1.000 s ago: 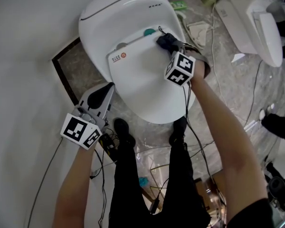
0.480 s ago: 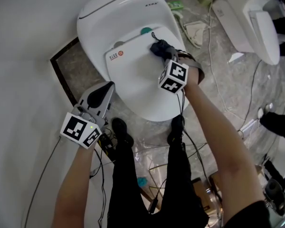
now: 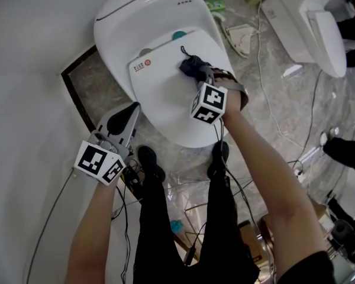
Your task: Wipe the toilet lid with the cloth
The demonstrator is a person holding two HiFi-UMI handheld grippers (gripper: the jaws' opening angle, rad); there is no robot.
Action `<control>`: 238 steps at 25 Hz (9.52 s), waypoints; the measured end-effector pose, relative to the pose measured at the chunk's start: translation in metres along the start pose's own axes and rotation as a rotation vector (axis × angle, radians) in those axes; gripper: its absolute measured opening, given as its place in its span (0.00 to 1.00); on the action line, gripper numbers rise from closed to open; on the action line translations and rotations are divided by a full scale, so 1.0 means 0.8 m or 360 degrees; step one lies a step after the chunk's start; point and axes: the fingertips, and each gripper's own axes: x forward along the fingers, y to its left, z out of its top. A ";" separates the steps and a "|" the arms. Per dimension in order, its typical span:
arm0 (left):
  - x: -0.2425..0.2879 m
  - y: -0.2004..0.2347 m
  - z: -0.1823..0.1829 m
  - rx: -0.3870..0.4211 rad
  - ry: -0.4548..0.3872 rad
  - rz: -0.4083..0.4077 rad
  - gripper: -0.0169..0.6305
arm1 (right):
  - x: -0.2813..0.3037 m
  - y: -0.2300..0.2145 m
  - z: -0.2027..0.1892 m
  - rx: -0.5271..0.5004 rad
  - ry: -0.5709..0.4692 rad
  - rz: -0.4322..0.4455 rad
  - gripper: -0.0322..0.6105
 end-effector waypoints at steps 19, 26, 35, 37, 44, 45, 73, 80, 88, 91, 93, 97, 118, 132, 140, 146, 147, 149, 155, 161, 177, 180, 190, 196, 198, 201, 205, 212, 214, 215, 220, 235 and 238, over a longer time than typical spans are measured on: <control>0.006 -0.012 0.001 0.0028 0.0008 -0.0029 0.05 | -0.028 0.079 0.024 0.0000 -0.0062 0.0055 0.16; 0.004 -0.021 0.000 0.0036 0.0011 -0.0042 0.05 | -0.039 0.114 0.029 0.0003 -0.0077 0.0095 0.16; 0.001 -0.032 -0.015 0.0024 0.0020 -0.0041 0.05 | -0.054 0.152 0.040 0.0051 -0.0128 0.0128 0.16; 0.001 -0.035 -0.017 0.0023 0.0018 -0.0045 0.05 | -0.058 0.160 0.044 0.0056 -0.0142 0.0146 0.16; -0.003 -0.037 -0.021 0.0017 0.0019 -0.0041 0.05 | -0.066 0.202 0.050 -0.0004 -0.0154 0.0192 0.16; -0.004 -0.037 -0.021 0.0019 0.0019 -0.0041 0.05 | -0.067 0.209 0.052 -0.0013 -0.0159 0.0204 0.16; 0.003 -0.039 -0.017 0.0046 0.0054 -0.0055 0.05 | -0.077 0.043 -0.040 0.0276 -0.0177 0.0038 0.16; 0.013 -0.035 -0.028 0.0038 0.0072 -0.0059 0.05 | -0.038 -0.087 -0.114 0.0391 0.0019 -0.0131 0.16; 0.032 -0.034 -0.034 0.0026 0.0095 -0.0079 0.05 | 0.001 -0.110 -0.143 0.0433 0.0108 -0.0082 0.16; 0.039 -0.034 -0.032 0.0040 0.0104 -0.0097 0.05 | 0.008 -0.094 -0.142 0.0410 0.0108 -0.0031 0.16; 0.042 -0.035 -0.030 0.0048 0.0112 -0.0112 0.05 | 0.008 -0.080 -0.140 0.0364 0.0105 -0.0005 0.16; 0.045 -0.030 -0.022 0.0059 0.0116 -0.0106 0.05 | 0.007 -0.058 -0.129 0.0322 0.0080 0.0046 0.16; 0.033 -0.050 -0.028 0.0072 0.0103 -0.0122 0.05 | -0.023 0.010 -0.113 0.0323 0.0044 0.0011 0.16; 0.033 -0.069 -0.028 0.0071 0.0108 -0.0140 0.05 | -0.049 0.073 -0.090 0.0240 -0.0014 0.0066 0.16; 0.034 -0.076 -0.025 0.0080 0.0104 -0.0147 0.05 | -0.063 0.107 -0.076 0.0237 -0.0067 0.0110 0.16; 0.035 -0.078 -0.028 0.0073 0.0109 -0.0149 0.05 | -0.072 0.139 -0.066 0.0211 -0.0096 0.0154 0.16; 0.036 -0.078 -0.029 0.0072 0.0107 -0.0151 0.05 | -0.073 0.143 -0.065 0.0208 -0.0097 0.0157 0.16; 0.037 -0.078 -0.028 0.0069 0.0104 -0.0154 0.05 | -0.073 0.149 -0.061 0.0206 -0.0098 0.0158 0.16; 0.038 -0.077 -0.025 0.0071 0.0098 -0.0154 0.05 | -0.076 0.161 -0.056 0.0196 -0.0096 0.0165 0.16; 0.036 -0.075 -0.027 0.0063 0.0099 -0.0148 0.05 | -0.079 0.171 -0.051 0.0181 -0.0105 0.0175 0.16; 0.036 -0.085 -0.029 0.0065 0.0099 -0.0171 0.05 | -0.097 0.242 -0.031 0.0124 -0.0165 0.0290 0.16; 0.036 -0.088 -0.031 0.0071 0.0097 -0.0183 0.05 | -0.101 0.265 -0.026 0.0082 -0.0175 0.0340 0.16; 0.030 -0.095 -0.032 0.0075 0.0114 -0.0195 0.05 | -0.119 0.295 -0.013 0.0077 -0.0238 0.0444 0.16; 0.028 -0.093 -0.025 0.0090 0.0103 -0.0191 0.05 | -0.122 0.178 -0.057 0.0328 -0.0219 0.0212 0.16; 0.029 -0.091 -0.025 0.0093 0.0098 -0.0185 0.05 | -0.116 0.130 -0.083 0.0405 -0.0179 0.0128 0.16; 0.029 -0.088 -0.033 0.0087 0.0106 -0.0189 0.05 | -0.103 0.065 -0.125 0.0506 -0.0108 0.0018 0.16; 0.030 -0.090 -0.044 0.0078 0.0123 -0.0203 0.05 | -0.083 -0.003 -0.172 0.0622 -0.0035 -0.0077 0.16; 0.037 -0.081 -0.050 0.0081 0.0153 -0.0202 0.05 | -0.050 -0.071 -0.205 0.0660 0.0043 -0.0162 0.16; 0.041 -0.080 -0.051 0.0074 0.0153 -0.0197 0.05 | -0.044 -0.078 -0.207 0.0618 0.0057 -0.0167 0.16; 0.043 -0.080 -0.051 0.0072 0.0154 -0.0198 0.05 | -0.041 -0.078 -0.210 0.0597 0.0071 -0.0160 0.16; 0.051 -0.085 -0.050 0.0069 0.0160 -0.0212 0.05 | -0.027 -0.054 -0.225 0.0529 0.0138 -0.0079 0.16; 0.055 -0.082 -0.049 0.0070 0.0166 -0.0208 0.05 | -0.023 0.001 -0.218 0.0481 0.0092 0.0014 0.16; 0.053 -0.083 -0.049 0.0070 0.0163 -0.0211 0.05 | -0.027 0.001 -0.215 0.0511 0.0070 -0.0005 0.16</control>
